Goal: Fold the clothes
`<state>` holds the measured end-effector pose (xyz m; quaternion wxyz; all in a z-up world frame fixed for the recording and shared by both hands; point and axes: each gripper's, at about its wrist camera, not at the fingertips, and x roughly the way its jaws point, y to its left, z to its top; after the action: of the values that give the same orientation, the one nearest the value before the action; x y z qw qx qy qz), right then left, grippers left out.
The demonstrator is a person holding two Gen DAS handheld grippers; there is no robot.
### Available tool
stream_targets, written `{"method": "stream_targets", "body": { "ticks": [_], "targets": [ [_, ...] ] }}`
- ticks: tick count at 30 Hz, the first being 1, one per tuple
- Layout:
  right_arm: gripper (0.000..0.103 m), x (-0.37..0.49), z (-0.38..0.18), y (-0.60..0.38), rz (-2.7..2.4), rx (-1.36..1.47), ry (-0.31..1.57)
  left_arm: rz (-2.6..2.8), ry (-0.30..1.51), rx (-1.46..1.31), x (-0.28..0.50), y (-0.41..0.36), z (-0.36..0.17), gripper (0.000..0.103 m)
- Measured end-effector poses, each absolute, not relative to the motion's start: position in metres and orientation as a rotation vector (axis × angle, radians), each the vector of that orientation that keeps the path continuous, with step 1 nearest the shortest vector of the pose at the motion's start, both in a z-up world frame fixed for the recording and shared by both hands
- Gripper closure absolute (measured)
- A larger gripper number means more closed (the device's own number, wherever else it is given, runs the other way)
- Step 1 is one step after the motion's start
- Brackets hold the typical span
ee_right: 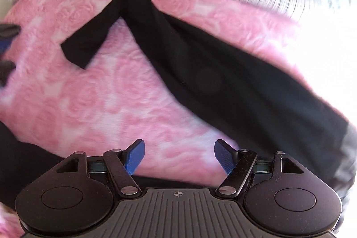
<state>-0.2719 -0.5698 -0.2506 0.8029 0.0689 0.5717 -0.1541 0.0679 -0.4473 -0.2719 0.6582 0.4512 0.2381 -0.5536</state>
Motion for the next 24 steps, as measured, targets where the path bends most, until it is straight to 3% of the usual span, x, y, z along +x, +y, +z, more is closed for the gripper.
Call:
{"method": "stream_targets", "body": {
  "ticks": [7,14,15,18,24],
  "targets": [
    [0.031,-0.288,-0.282,-0.580,-0.310,-0.103,1.137,-1.282,0.599,1.040,0.087,-0.512,-0.315,0.055],
    [0.031,-0.302,-0.328,-0.590,-0.282,-0.214,1.100,-1.245,0.836,0.911,0.134,-0.543,-0.363,0.054],
    [0.031,-0.301,-0.334,-0.589,-0.273,-0.226,1.103,-1.255,0.862,0.902,0.137,-0.545,-0.367,0.059],
    [0.031,-0.298,-0.353,-0.586,-0.250,-0.258,1.118,-1.283,0.936,0.877,0.146,-0.549,-0.380,0.096],
    [0.031,-0.279,-0.357,-0.574,-0.221,-0.344,1.101,-1.292,0.716,1.057,0.167,-0.517,-0.317,0.100]
  ]
}}
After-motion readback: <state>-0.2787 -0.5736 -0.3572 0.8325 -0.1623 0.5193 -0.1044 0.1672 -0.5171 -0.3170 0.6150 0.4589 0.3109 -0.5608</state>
